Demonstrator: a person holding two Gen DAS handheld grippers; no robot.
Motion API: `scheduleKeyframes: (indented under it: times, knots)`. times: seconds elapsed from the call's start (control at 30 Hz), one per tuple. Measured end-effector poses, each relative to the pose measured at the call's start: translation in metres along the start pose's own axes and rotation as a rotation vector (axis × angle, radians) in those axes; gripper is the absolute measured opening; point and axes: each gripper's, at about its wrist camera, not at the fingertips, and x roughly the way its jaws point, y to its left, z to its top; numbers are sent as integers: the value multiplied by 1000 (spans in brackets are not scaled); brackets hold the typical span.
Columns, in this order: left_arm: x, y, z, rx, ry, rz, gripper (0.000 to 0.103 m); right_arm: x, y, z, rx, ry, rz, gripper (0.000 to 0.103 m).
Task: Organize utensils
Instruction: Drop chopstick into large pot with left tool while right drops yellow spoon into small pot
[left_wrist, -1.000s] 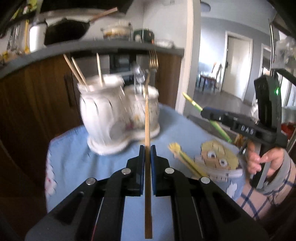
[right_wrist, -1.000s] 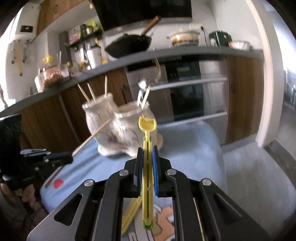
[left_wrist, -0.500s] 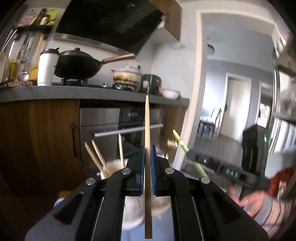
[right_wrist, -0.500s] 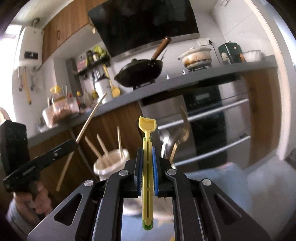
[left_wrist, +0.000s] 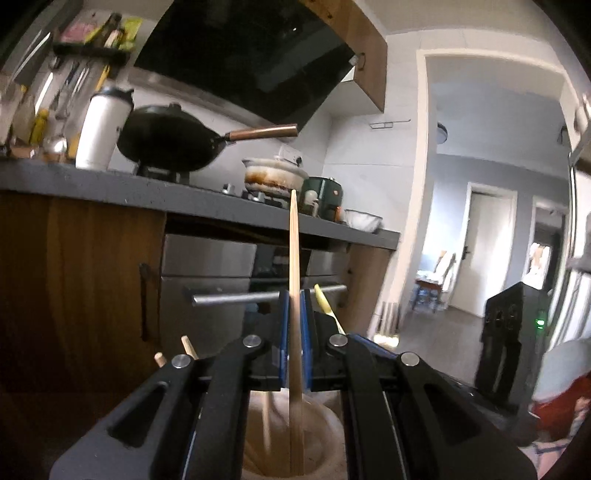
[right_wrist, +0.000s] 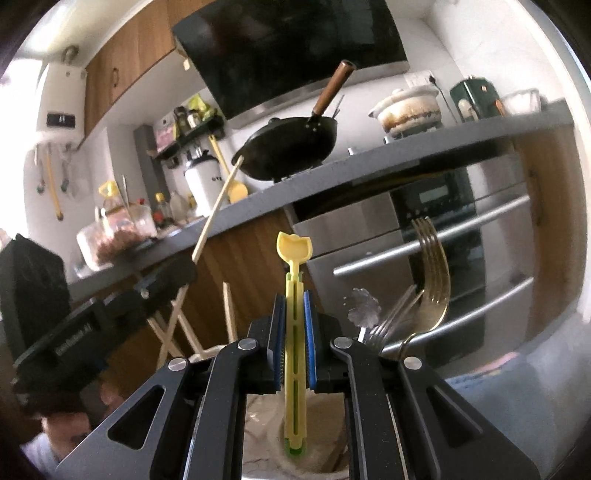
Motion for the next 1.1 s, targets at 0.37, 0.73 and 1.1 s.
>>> scheduleKeyframes:
  times: [0.37,0.73,1.1]
  knots:
    - [-6,-6,-18,84,-17,38,6,7,14,-23,-172,21,-106,11]
    - [-22,-5,-39,78,66,61,6,-12,18,-33,-201,90,-144,10]
    - [-22,-5,-42,89,78,78,11,-5,11,-38,-164,152,-143,14]
